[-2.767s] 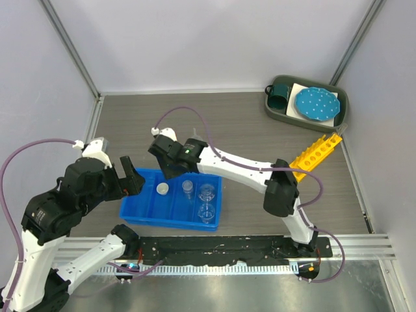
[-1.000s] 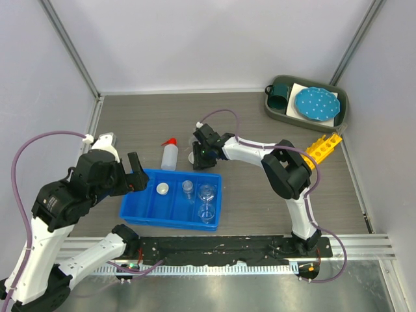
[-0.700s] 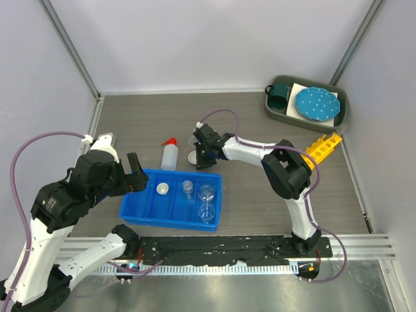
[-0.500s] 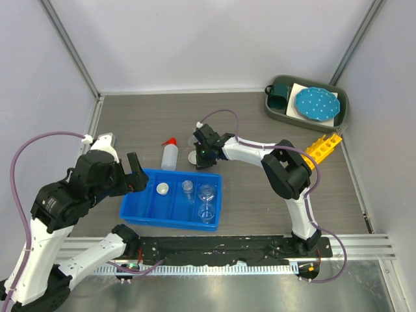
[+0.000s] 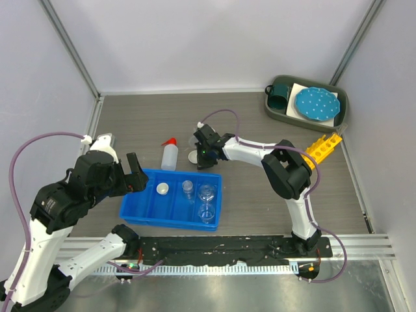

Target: Organize the chemistry lab equipment

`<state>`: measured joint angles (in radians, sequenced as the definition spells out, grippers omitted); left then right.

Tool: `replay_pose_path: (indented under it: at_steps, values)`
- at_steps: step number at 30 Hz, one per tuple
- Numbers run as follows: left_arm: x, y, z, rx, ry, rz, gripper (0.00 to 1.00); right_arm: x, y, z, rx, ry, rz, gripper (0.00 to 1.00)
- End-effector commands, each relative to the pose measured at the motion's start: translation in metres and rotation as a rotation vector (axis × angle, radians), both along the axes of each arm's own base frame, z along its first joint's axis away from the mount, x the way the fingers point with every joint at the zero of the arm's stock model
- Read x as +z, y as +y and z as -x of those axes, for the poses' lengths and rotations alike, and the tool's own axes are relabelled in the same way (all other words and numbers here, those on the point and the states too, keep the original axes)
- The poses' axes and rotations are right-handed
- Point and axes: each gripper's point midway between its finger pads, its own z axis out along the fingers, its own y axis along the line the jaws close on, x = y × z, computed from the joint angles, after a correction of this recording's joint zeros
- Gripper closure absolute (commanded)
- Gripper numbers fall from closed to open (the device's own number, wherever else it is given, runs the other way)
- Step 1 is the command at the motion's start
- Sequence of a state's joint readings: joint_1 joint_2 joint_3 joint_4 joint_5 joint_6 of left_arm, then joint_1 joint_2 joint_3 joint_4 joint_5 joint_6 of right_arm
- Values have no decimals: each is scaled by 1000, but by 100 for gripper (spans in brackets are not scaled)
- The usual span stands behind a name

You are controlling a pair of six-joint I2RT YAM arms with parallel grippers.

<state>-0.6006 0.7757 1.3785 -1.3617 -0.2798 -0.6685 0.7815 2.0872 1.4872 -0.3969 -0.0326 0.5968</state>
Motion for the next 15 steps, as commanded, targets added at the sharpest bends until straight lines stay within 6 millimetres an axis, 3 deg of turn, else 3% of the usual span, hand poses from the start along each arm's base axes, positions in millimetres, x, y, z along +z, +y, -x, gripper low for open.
replay_pose_path:
  at_steps: [1,10,15]
  values:
    - [2,9,11,6,15,-12,0,38,-1,-8,-10,-82,-40,99]
    - [3,7,10,3,20,-12,0,48,-8,-13,-32,-124,-25,99]
    - [4,7,9,2,19,-12,0,64,-10,-16,-34,-155,-28,99]
